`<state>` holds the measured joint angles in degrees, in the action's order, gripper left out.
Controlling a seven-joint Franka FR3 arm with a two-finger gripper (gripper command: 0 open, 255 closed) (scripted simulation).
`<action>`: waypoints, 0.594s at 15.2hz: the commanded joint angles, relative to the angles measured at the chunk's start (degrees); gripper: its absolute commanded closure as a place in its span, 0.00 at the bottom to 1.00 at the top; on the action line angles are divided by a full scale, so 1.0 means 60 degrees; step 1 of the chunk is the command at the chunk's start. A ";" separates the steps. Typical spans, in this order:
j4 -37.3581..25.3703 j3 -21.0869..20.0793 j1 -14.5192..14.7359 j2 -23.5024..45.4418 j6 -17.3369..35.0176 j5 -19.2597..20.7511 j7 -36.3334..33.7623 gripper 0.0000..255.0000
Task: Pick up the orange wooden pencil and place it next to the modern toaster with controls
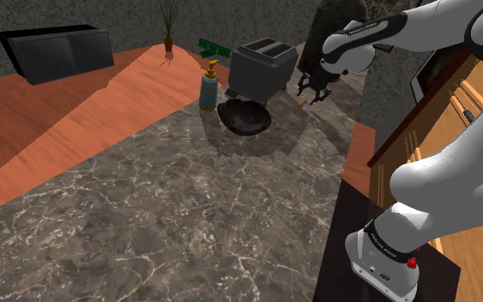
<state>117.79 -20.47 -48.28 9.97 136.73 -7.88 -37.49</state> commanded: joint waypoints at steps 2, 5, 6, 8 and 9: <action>0.0000 0.0000 0.0000 0.0000 0.0000 0.0000 0.0000 0.00; -0.0054 -0.0002 -0.0051 -0.0226 -0.0276 -0.0079 0.0054 0.00; -0.0122 0.0002 -0.0100 -0.0442 -0.0557 -0.0153 0.0105 0.00; -0.0274 0.0022 -0.0178 -0.0805 -0.1068 -0.0269 0.0186 0.00; -0.0274 0.0024 -0.0176 -0.0805 -0.1068 -0.0269 0.0186 0.00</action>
<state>116.33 -20.34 -49.24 5.75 131.17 -9.30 -36.46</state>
